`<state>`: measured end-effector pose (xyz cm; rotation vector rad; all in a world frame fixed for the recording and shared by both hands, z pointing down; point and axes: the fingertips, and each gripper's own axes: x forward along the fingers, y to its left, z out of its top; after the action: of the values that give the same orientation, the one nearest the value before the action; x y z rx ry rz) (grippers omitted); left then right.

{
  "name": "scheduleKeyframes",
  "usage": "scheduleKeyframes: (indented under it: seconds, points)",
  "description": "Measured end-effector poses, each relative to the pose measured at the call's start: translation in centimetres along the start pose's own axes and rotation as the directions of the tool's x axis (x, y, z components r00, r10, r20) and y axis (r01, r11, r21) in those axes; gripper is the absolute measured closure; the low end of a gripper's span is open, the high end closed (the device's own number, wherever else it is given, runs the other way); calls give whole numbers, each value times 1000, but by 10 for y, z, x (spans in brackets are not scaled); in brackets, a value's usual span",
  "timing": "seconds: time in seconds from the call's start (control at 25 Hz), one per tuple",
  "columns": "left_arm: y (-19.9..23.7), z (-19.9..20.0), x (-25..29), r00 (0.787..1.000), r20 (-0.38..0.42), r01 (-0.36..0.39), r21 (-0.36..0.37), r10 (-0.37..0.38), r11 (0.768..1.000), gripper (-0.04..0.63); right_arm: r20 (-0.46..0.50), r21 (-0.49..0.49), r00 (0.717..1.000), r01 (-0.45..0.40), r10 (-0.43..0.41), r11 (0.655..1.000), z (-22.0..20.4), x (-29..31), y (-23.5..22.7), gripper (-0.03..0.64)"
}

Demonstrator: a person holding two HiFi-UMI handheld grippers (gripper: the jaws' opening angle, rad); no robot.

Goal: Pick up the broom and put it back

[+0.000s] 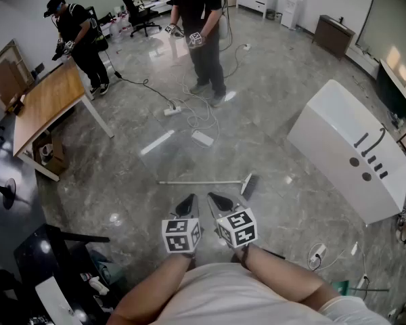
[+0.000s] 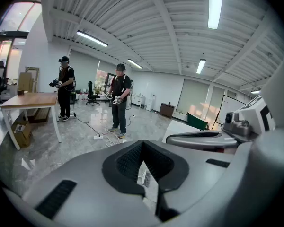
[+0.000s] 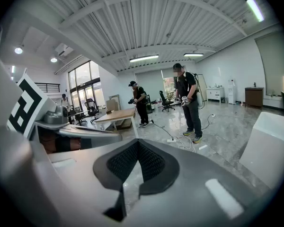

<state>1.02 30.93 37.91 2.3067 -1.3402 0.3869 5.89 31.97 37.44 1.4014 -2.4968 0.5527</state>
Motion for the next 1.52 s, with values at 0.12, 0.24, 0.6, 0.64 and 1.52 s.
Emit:
scheduleKeyframes:
  seconds: [0.12,0.24,0.6,0.64,1.52]
  points:
    - [1,-1,2,1000,-4,-1,-11,1,1000,592,-2,-1,1000,1,-1,1000,0,0,-2,618]
    - [2,-1,3,1000,-5,-1,-11,1,1000,592,-1,-2,1000,-1,1,1000,0,1,-2,618]
    - [4,-2,9,1000,-9,3,-12,-4,1000,592,9,-6,999,-35,35,999,1,7,0,618]
    - [7,-2,8,1000,-6,6,-13,-6,1000,592,10,-12,999,-43,43,999,1,9,2,617]
    - [139,19,83,996,-77,46,-31,-48,998,592,-203,-322,970,-196,134,926,17,178,-33,589]
